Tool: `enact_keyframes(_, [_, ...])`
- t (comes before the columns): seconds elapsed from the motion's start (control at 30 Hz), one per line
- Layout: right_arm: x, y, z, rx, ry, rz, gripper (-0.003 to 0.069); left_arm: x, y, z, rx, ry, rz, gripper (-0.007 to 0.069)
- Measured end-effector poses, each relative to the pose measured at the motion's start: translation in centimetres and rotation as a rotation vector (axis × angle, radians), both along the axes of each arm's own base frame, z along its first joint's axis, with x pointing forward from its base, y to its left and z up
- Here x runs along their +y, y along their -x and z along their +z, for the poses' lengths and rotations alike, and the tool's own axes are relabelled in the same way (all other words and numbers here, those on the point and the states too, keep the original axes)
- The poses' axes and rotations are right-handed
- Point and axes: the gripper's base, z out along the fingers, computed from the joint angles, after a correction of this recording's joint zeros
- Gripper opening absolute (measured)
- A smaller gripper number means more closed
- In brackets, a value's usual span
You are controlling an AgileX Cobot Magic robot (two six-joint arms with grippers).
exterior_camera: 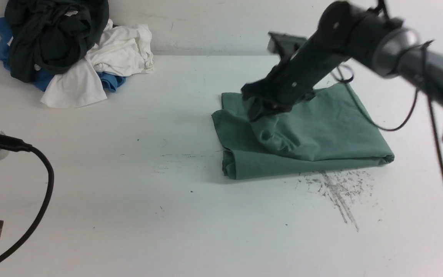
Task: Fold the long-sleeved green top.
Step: Use the right arm to drag the right edge of the fabric to the left and folds it over the left edge
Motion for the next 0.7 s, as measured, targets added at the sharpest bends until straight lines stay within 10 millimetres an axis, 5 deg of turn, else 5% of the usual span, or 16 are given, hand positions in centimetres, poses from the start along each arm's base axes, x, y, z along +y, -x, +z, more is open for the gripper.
enact_keyframes(0.17, [0.9, -0.3, -2.3, 0.022, -0.011, -0.036, 0.0074, -0.1, 0.0, 0.0, -0.007, 0.006, -0.002, -0.0008])
enact_keyframes(0.37, [1.8, -0.7, 0.2, -0.014, -0.139, -0.012, 0.0127, -0.2, -0.5, 0.4, -0.063, 0.016, -0.017, -0.0008])
enact_keyframes(0.7, [1.0, -1.0, 6.5, -0.138, -0.125, 0.071, 0.0347, -0.2, -0.5, 0.4, -0.076, 0.019, -0.02, -0.0008])
